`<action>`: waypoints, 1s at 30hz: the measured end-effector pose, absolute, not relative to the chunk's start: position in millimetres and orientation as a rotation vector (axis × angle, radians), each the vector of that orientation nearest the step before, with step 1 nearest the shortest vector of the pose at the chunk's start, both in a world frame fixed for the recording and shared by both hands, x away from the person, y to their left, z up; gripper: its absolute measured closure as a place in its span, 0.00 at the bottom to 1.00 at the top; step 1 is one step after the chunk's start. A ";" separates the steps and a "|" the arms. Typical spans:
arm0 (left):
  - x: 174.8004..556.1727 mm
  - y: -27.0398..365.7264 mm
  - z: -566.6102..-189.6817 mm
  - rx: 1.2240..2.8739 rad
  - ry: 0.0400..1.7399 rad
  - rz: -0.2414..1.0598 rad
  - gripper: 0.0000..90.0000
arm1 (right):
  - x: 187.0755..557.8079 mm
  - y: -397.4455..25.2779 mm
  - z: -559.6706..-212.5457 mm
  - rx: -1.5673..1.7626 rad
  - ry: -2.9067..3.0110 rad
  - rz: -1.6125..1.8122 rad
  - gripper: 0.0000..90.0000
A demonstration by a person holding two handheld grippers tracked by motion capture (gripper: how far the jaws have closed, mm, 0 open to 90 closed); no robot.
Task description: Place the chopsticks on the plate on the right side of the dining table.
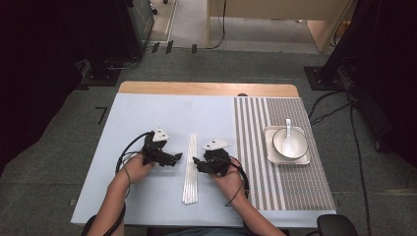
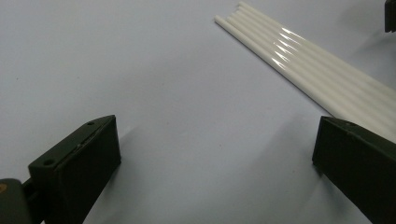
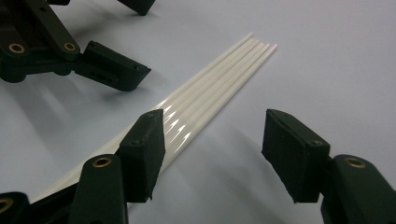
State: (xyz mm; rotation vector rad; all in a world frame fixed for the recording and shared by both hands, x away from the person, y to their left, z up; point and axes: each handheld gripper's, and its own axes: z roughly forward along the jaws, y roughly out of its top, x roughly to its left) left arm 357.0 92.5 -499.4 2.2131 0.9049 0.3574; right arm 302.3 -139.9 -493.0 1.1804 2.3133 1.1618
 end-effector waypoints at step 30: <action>357.0 92.6 -499.4 2.214 0.904 0.358 0.01 | 310.2 -155.5 -496.0 1.212 2.329 1.111 0.88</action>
